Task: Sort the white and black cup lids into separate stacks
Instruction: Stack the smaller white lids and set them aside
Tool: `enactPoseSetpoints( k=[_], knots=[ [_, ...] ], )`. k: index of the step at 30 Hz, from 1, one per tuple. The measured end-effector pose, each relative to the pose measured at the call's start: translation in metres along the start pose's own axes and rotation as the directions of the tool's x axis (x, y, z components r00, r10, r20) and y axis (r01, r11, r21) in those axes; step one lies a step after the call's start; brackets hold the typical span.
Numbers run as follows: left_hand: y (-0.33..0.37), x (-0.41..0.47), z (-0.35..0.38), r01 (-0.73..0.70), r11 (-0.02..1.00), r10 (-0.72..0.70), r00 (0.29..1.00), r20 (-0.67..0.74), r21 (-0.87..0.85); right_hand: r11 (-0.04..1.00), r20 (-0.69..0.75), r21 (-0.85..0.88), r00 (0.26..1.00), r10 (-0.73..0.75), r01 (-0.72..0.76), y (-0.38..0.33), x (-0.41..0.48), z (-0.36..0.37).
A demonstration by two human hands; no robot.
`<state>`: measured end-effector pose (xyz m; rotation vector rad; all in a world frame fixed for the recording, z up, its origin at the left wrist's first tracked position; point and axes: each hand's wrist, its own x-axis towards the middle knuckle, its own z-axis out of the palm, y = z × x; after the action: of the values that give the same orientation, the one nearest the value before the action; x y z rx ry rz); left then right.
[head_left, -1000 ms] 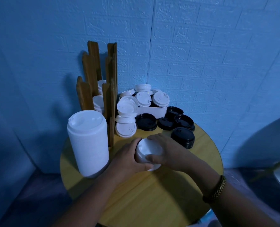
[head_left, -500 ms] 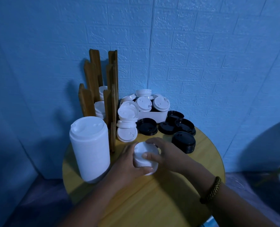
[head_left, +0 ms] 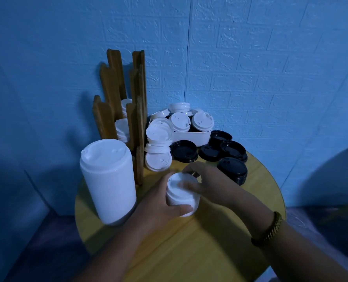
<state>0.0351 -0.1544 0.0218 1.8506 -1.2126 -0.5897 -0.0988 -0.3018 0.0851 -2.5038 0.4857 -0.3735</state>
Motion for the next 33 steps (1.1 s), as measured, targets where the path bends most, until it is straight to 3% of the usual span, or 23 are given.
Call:
enactPoseSetpoints(
  k=[3, 10, 16, 24, 33],
  knots=[
    [-0.001, 0.001, 0.000, 0.017, 1.000, -0.017, 1.000, -0.016, -0.010, 0.992, -0.034, 0.115, 0.998, 0.046, -0.042, 0.006, 0.024, -0.009],
    [-0.001, 0.001, 0.002, -0.012, 0.999, 0.017, 0.995, -0.099, 0.048, 0.997, -0.128, 0.075, 0.991, 0.039, -0.030, 0.009, 0.101, -0.011],
    [-0.003, 0.002, 0.004, -0.038, 0.999, 0.042, 0.991, -0.125, 0.035, 0.979, 0.044, -0.200, 0.998, 0.053, -0.043, 0.009, 0.141, -0.006],
    [-0.006, 0.003, 0.004, -0.033, 0.999, 0.035, 0.994, -0.107, 0.022, 0.982, -0.006, -0.164, 0.996, 0.091, -0.091, 0.012, 0.139, -0.001],
    [-0.001, 0.001, 0.003, -0.032, 0.999, 0.035, 0.995, -0.099, 0.032, 0.967, 0.105, -0.232, 0.986, 0.133, -0.105, -0.003, 0.149, 0.005]
  ],
)
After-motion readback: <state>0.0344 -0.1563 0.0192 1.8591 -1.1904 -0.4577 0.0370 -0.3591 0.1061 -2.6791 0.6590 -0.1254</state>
